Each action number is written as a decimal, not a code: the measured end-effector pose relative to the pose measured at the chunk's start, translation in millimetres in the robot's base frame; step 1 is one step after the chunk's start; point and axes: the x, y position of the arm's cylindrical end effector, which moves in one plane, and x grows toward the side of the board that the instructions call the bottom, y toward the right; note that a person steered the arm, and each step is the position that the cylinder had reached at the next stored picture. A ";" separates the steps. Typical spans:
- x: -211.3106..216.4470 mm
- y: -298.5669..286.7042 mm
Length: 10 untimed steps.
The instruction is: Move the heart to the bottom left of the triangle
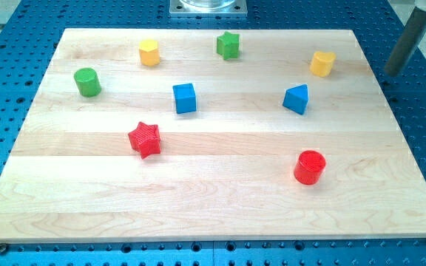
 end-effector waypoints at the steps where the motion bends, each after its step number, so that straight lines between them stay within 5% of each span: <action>1: -18.5 -74.7; 4: -35.5 -252.0; 5: 58.8 -250.4; 6: 79.4 -252.3; 7: 17.9 -293.5; 8: -29.3 -235.2; 10: 105.2 -248.3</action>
